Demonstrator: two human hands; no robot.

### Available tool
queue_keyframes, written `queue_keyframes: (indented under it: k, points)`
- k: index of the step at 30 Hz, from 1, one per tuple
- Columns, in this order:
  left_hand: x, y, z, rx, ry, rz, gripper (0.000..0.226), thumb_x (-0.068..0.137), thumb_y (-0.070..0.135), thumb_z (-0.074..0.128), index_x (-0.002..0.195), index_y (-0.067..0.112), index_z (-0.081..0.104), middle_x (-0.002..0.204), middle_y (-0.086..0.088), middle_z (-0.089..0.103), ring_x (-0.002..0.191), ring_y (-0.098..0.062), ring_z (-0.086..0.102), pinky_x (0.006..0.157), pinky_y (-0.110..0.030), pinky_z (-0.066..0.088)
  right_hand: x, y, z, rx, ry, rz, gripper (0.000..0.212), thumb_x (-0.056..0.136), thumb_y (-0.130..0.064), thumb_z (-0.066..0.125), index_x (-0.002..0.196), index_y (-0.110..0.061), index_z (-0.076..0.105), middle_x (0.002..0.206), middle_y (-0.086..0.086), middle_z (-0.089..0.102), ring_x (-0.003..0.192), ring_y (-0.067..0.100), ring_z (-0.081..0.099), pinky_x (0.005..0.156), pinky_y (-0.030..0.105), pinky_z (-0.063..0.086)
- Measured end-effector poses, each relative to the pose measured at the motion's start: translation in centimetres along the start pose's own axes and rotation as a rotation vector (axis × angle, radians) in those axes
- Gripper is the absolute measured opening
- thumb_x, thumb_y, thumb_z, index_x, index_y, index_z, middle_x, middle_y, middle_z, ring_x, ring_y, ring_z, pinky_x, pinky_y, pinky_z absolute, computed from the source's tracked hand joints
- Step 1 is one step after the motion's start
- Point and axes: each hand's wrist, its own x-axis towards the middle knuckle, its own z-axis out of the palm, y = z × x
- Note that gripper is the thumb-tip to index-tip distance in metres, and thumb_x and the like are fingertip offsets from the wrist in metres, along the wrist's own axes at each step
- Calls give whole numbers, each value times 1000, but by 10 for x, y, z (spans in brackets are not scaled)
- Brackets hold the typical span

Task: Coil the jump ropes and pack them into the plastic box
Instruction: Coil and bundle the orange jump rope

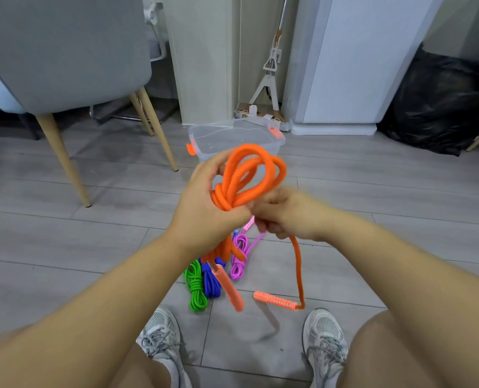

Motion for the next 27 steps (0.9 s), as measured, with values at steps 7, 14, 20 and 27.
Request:
queue_keyframes:
  k: [7, 14, 20, 27]
  points:
    - [7, 5, -6, -45, 231, -178, 11, 78, 2, 66, 89, 0, 62, 47, -5, 52, 34, -8, 45, 40, -17, 39, -11, -11, 10, -436, 14, -54, 34, 98, -34, 41, 106, -11, 65, 65, -3, 52, 65, 14, 49, 65, 29, 39]
    - [6, -17, -6, 190, 247, -258, 11, 86, 15, 61, 82, 5, 58, 64, -6, 65, 41, -5, 52, 41, -10, 37, -33, -22, 18, -605, -15, -71, 36, 100, -33, 36, 102, -8, 62, 74, 3, 50, 75, 20, 48, 72, 32, 40]
    - [16, -21, -4, 321, 193, -283, 18, 88, 25, 60, 73, 21, 50, 59, 5, 55, 53, -5, 52, 44, -10, 36, -36, -22, 16, -585, 25, -84, 35, 99, -34, 37, 101, -10, 63, 68, -2, 48, 63, 10, 44, 63, 28, 36]
    - [9, -21, -11, 481, -187, -318, 21, 84, 30, 62, 70, 20, 49, 65, 0, 56, 62, -16, 54, 55, -21, 40, -37, -18, 1, -507, 103, -279, 14, 94, -24, 52, 93, -21, 65, 77, -5, 61, 74, 5, 51, 65, 17, 39]
